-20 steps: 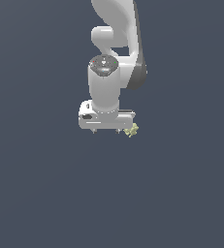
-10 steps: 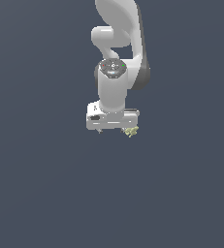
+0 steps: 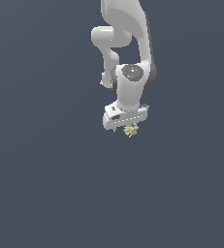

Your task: Pick up the object and move it to a goal position.

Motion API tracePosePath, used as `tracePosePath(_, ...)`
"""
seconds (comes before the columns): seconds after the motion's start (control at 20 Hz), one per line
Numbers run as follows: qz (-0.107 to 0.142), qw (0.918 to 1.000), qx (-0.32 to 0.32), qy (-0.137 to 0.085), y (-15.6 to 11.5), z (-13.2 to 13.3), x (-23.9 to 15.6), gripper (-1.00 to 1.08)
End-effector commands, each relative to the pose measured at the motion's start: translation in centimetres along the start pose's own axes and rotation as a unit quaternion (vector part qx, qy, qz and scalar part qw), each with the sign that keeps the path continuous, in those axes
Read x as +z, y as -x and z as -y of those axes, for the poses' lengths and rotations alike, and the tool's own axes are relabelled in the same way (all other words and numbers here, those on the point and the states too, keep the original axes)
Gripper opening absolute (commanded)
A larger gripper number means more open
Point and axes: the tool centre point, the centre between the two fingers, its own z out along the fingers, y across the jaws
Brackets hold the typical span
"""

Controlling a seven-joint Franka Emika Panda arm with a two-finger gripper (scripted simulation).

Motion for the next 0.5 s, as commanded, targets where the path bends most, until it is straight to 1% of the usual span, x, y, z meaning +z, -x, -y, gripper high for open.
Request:
tracePosePath(0.0, -0.002, 0.9994, -0.033, -0.001, 1.0, 1.9, 1.0, 1.00)
tracePosePath(0.2, -0.004, 0.9973, -0.073, -0.002, 2.3, 4.2, 2.0, 1.00)
tracePosePath(0.45, -0.005, 0.9947, -0.102, -0.003, 3.4, 5.8, 2.8, 1.00)
